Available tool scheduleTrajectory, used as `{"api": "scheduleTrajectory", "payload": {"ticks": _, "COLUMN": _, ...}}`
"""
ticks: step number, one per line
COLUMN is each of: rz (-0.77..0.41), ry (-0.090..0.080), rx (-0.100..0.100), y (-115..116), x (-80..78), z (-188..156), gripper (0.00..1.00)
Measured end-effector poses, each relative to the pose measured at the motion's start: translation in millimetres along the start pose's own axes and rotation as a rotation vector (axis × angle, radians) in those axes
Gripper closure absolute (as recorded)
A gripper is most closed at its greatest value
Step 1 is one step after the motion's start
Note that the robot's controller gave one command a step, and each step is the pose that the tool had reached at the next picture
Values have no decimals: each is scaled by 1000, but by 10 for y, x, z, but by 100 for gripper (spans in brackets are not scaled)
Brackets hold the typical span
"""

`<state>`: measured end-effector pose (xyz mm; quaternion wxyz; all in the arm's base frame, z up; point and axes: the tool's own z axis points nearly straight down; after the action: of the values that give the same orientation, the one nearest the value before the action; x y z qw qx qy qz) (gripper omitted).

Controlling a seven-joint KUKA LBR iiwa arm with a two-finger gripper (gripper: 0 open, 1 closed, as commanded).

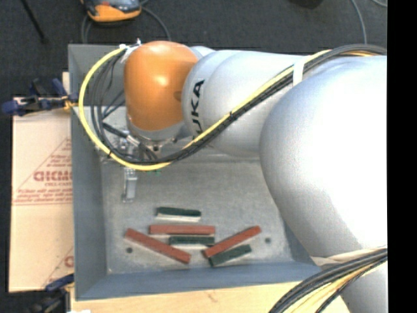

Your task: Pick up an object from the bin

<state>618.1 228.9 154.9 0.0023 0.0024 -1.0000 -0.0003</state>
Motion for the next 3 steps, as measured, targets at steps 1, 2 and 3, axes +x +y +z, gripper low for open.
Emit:
{"api": "scheduleTrajectory", "payload": {"ticks": 1, "rz": 4, "ry": -8, "rx": -2, "y": -8, "x": -20, "z": -55, "gripper": 0}}
{"api": "scheduleTrajectory", "payload": {"ticks": 2, "rz": 5, "ry": -10, "rx": -2, "y": -117, "x": 592, "z": 373, "gripper": 0}}
{"api": "scheduleTrajectory", "payload": {"ticks": 3, "rz": 21, "ry": -3, "rx": -1, "y": -249, "x": 646, "z": 530, "gripper": 0}}
